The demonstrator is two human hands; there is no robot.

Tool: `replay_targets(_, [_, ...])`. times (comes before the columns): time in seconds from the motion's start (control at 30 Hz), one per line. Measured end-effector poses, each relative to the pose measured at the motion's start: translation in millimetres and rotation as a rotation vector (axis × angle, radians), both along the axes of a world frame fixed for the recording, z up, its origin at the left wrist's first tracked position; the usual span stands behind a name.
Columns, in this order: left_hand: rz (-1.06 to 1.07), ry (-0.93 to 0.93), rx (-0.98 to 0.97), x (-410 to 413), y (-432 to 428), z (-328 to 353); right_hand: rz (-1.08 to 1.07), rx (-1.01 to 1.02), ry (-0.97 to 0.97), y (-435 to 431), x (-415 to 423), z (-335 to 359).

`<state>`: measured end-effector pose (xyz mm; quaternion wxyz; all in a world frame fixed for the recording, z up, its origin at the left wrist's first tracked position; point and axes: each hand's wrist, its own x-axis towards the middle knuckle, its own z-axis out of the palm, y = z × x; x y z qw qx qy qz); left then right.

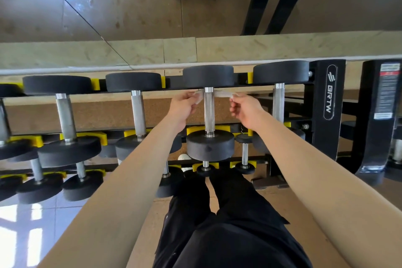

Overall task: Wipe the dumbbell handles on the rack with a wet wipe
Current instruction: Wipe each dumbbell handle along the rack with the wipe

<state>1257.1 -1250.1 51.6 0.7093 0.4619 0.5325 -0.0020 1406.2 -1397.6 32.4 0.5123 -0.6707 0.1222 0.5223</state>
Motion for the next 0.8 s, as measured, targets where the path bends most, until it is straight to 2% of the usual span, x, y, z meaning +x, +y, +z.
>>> replay_targets(0.17, [-0.120,0.133,-0.045,-67,12,-10,0.355,-0.086,-0.105,6,-25,-4])
replay_targets(0.3, [-0.451,0.213,0.215,-39,3,-10,0.338,-0.194,-0.200,-24,-14,-7])
replay_targets(0.4, [-0.688,0.232,0.319,-28,-4,-4,0.446,-0.260,-0.305,-34,-16,-10])
replay_targets(0.53, [-0.983,0.332,0.282,-63,16,-4,0.923,-0.252,-0.421,-19,-38,-7])
replay_targets(0.67, [-0.992,0.286,0.339,-57,8,-2,1.146,-0.348,-0.542,-31,-32,-2])
replay_targets(0.8, [-1.027,0.204,0.487,-41,-22,-2,1.195,-0.521,-0.641,-40,-20,4])
